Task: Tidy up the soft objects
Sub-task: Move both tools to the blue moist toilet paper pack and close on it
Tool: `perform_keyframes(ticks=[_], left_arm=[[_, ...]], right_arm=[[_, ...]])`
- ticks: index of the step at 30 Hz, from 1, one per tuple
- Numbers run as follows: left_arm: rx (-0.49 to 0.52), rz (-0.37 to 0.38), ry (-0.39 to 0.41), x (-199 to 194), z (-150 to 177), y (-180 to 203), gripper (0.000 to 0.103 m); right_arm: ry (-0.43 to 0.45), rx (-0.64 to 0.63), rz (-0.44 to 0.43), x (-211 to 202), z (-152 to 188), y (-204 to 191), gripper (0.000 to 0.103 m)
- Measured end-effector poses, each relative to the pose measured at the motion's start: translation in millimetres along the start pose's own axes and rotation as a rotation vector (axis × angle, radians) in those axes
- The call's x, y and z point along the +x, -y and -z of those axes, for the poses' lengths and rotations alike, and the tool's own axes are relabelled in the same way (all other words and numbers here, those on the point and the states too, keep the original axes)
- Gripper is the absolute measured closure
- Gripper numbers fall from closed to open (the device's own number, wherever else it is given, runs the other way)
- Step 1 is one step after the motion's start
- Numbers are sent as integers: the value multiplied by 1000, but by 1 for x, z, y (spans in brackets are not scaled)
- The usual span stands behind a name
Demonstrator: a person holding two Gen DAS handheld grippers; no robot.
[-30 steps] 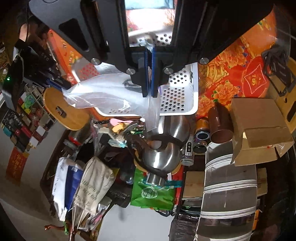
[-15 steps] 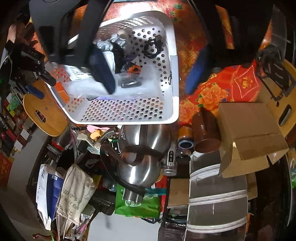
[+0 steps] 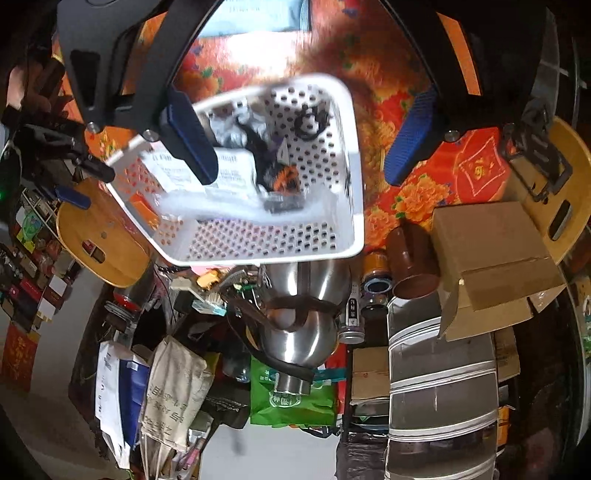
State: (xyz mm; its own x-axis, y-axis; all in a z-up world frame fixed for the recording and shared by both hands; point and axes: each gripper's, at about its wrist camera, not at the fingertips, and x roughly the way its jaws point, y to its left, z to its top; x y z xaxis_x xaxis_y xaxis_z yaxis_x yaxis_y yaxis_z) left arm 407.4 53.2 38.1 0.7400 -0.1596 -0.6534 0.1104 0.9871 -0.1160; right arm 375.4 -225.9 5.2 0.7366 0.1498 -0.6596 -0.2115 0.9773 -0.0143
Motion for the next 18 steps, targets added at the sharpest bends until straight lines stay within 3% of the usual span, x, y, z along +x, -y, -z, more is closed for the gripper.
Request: perform_keyframes(ticks=[5, 10, 15, 18], left_arm=[[30, -38, -24, -32, 45, 1, 13], [-16, -4, -94, -46, 129, -14, 13], [-64, 69, -187, -30, 195, -30, 13], [-54, 90, -203, -23, 217, -34, 13]], right_arm=[[7, 49, -24, -29, 20, -4, 19], [5, 97, -101, -59, 83, -21, 19], [-102, 99, -252, -61, 156, -61, 19], [-144, 46, -307, -59, 177, -90, 19]])
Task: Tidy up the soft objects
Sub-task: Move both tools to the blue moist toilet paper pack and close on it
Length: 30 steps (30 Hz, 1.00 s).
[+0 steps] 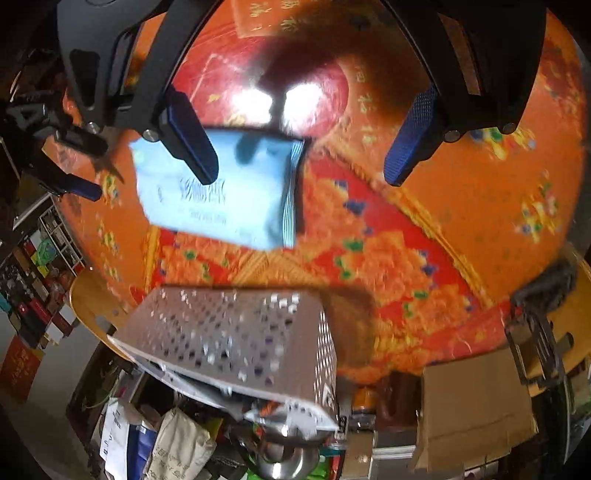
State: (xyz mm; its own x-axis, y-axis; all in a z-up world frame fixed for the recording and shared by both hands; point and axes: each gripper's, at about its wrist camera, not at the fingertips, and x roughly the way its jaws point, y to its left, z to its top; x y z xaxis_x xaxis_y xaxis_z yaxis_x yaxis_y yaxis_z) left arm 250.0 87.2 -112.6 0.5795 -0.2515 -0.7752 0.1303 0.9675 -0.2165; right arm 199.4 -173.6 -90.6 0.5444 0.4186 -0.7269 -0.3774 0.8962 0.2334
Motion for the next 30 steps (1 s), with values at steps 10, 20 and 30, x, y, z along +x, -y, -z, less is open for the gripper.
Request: perform_keyframes(ticks=[10, 20, 30], left_arm=[[183, 36, -68, 20, 22, 19, 13], [220, 64, -68, 30, 13, 31, 15], [235, 1, -38, 27, 24, 56, 51]], right_arm=[[-86, -71, -45, 31, 11, -33, 22], [-99, -130, -15, 40, 1, -35, 43], [-104, -169, -20, 41, -1, -33, 75]])
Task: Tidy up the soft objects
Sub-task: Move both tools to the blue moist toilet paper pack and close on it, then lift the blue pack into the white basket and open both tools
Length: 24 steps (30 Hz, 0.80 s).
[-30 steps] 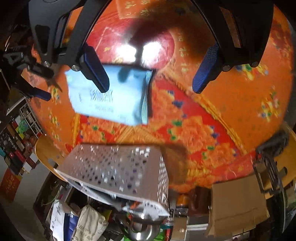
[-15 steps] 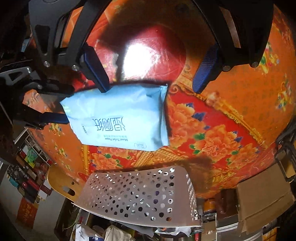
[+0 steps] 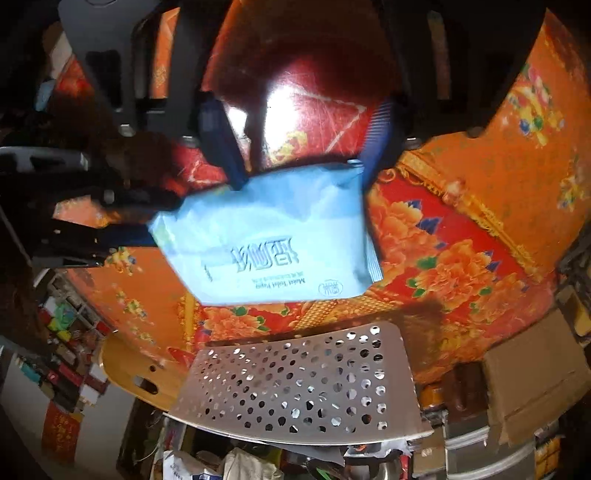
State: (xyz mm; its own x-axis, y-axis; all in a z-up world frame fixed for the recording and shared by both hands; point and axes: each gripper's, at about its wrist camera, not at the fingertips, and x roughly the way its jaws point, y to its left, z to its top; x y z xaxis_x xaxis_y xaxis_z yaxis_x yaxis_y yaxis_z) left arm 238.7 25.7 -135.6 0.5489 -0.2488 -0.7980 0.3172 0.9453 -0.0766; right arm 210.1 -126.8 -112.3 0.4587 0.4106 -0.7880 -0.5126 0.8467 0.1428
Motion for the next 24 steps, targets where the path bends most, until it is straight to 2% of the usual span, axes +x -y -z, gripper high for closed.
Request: perform_keyframes(ticks=[1, 5, 14, 18, 24], left_arm=[[-3, -1, 4, -1, 1, 1, 58], [-75, 27, 16, -4, 2, -7, 71], [-119, 41, 77, -17, 9, -5, 79], [-87, 21, 111, -28, 10, 6, 79], [-73, 41, 155, -42, 9, 14, 80]], right_arm=[[0, 1, 3, 1, -1, 0, 76], [-2, -3, 9, 2, -3, 3, 79], [27, -62, 72, -1, -2, -8, 89], [46, -66, 76, -7, 0, -9, 91], [91, -61, 85, -23, 4, -6, 94]])
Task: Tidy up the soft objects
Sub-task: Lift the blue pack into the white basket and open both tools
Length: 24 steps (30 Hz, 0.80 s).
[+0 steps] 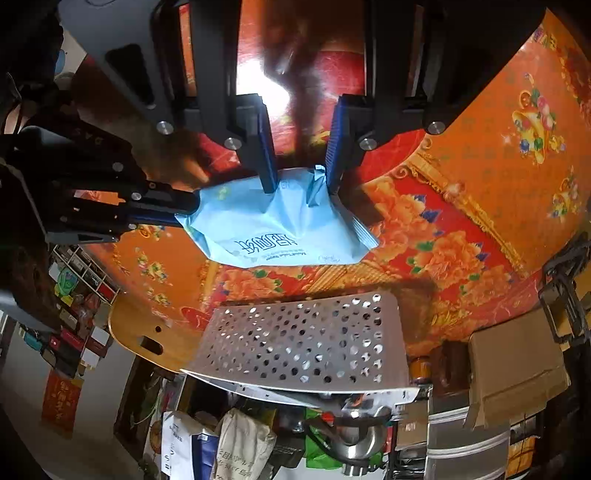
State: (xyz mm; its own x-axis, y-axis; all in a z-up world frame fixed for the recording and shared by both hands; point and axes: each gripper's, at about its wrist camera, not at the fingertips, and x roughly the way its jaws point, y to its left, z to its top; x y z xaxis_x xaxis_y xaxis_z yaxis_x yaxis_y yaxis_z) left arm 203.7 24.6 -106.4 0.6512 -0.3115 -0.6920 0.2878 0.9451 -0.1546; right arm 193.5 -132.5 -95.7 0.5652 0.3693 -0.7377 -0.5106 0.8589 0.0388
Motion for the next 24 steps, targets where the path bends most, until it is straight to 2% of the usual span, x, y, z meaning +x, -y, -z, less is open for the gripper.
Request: perform_keyframes(ticks=[8, 15, 19, 24], left_arm=[[3, 14, 27, -9, -3, 8, 80], [3, 28, 85, -31, -18, 16, 80], [9, 38, 133, -52, -38, 21, 80], [40, 36, 200, -78, -78, 28, 80]], right_arm=[[29, 16, 8, -13, -1, 5, 94], [79, 10, 22, -35, -10, 5, 94], [123, -10, 41, -57, -25, 5, 94], [190, -37, 77, -88, -54, 7, 95]])
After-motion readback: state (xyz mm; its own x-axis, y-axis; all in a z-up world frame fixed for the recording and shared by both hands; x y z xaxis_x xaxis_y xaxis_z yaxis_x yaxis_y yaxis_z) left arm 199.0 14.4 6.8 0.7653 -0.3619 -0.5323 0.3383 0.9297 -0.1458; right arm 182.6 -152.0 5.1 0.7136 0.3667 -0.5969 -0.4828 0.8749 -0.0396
